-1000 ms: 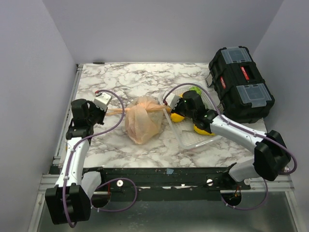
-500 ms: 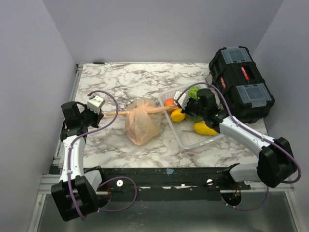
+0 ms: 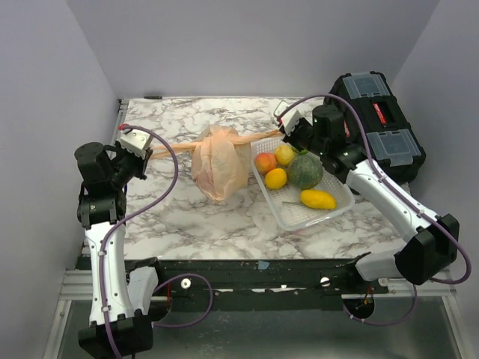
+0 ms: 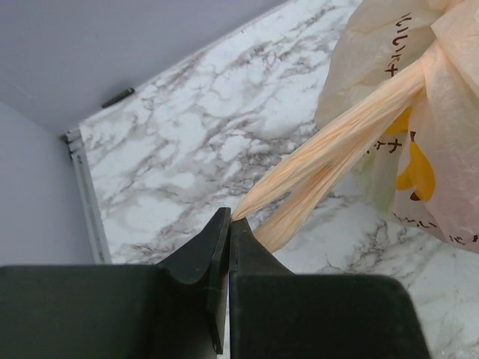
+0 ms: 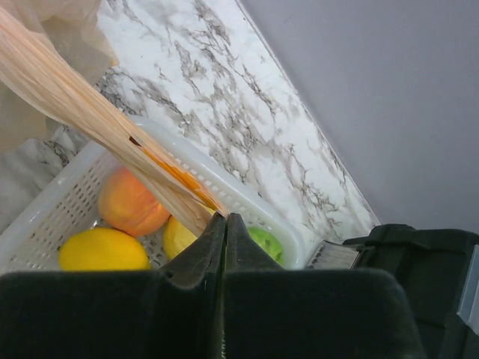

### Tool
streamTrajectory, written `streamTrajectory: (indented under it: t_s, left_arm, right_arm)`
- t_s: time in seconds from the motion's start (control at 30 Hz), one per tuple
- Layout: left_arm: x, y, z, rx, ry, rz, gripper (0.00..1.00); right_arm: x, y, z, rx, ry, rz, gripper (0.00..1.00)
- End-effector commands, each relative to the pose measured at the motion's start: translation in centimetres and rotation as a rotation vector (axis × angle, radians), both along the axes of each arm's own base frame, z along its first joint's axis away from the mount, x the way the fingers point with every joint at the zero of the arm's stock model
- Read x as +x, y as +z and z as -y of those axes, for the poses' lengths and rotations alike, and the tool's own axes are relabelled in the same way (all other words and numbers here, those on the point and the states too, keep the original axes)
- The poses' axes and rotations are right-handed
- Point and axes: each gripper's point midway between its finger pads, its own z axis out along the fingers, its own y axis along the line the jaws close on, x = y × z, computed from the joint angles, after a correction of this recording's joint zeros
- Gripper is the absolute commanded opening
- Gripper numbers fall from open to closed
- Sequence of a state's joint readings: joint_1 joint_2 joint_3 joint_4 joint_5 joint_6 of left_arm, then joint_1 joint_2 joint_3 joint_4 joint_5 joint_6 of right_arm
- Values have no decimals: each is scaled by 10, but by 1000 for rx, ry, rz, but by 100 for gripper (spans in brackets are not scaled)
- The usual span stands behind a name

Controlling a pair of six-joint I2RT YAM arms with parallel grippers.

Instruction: Place the fake fruits into the plastic bag and tie a complex knot

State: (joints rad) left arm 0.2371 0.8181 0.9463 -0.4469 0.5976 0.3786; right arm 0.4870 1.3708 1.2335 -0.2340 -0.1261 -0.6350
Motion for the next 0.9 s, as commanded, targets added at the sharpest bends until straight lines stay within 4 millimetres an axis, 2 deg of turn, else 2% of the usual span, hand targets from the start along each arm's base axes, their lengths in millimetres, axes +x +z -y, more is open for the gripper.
streamTrajectory:
  t_s: [0.0, 0.1, 0.23, 0.33, 0.4, 0.5, 0.67, 0.73, 0.87]
  left_arm:
    - [15, -8, -65, 124, 245, -18, 0]
    - [17, -40, -93, 173, 291, -76, 0]
    - [9, -87, -130, 233, 346, -149, 0]
    - [1, -117, -135, 242, 331, -211, 0]
    - [-2, -127, -132, 258, 308, -215, 0]
    - [-4, -131, -131, 258, 305, -218, 0]
    - [-3, -117, -119, 199, 276, -219, 0]
    - [2, -104, -108, 168, 258, -201, 0]
    - [11, -72, -73, 59, 184, -176, 0]
  right_arm:
    - [22, -52, 61, -201, -240, -35, 1]
    - [25, -85, 79, -253, -272, -66, 1]
    - [27, -121, 106, -297, -315, -122, 1]
    - [20, -141, 111, -330, -301, -149, 1]
    - [19, -148, 112, -336, -301, -159, 1]
    - [18, -150, 111, -327, -302, -176, 1]
    - [27, -120, 90, -237, -264, -187, 1]
    - [30, -107, 78, -184, -246, -203, 1]
    - [27, -75, 33, -41, -132, -248, 1]
